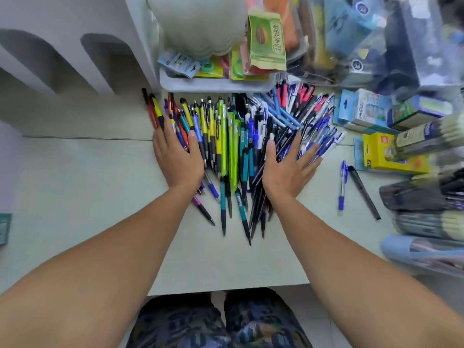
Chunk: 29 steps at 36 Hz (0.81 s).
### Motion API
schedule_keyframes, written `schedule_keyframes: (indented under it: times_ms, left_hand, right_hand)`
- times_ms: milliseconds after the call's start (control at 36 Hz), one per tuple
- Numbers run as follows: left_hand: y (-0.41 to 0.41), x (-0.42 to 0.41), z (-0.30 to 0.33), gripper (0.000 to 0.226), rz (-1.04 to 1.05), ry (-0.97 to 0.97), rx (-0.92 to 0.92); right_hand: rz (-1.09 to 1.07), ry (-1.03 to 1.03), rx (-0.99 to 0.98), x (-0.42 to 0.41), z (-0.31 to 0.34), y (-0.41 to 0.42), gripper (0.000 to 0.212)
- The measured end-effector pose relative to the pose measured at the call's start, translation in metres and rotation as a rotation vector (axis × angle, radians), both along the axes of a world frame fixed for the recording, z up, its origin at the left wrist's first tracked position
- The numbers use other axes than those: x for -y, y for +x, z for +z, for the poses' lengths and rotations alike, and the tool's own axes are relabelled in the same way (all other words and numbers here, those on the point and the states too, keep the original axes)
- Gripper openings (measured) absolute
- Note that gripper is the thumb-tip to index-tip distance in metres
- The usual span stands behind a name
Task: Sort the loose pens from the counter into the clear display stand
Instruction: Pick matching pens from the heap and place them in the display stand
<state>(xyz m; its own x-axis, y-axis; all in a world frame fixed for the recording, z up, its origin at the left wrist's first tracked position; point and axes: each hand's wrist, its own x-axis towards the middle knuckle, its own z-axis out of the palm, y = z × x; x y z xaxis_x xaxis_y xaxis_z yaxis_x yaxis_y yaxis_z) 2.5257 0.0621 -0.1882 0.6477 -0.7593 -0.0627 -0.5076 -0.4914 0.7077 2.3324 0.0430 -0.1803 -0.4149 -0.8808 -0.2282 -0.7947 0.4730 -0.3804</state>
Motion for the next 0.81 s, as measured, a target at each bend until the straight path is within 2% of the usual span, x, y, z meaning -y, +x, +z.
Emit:
schedule_keyframes:
  times_ms: [167,222,278,361,417,556,806]
  left_hand:
    - [0.000,-0.002,-0.001,0.060,-0.017,-0.020,-0.037]
    - [0.001,-0.008,0.000,0.061,-0.048,-0.017,-0.068]
    - [0.001,-0.014,0.001,0.062,-0.084,-0.002,-0.084]
    - [0.003,-0.019,0.003,0.064,-0.131,0.035,-0.078]
    - [0.004,-0.020,0.003,0.064,-0.154,0.054,-0.089]
    - [0.001,-0.021,0.008,0.065,-0.159,0.099,-0.125]
    - [0.003,-0.037,0.016,0.068,-0.256,0.122,-0.148]
  right_hand:
    - [0.035,-0.026,0.104,-0.004,0.010,-0.007,0.082]
    - [0.094,-0.083,0.071,-0.019,0.017,-0.010,0.086]
    - [0.252,-0.132,0.024,-0.045,0.023,-0.008,0.094]
    - [0.674,-0.149,-0.141,-0.087,0.011,-0.001,0.106]
    - [0.806,-0.120,-0.237,-0.103,-0.006,-0.003,0.107]
    - [0.820,-0.132,-0.270,-0.090,-0.017,-0.013,0.083]
    - [0.668,-0.066,-0.223,-0.057,-0.007,-0.014,0.073]
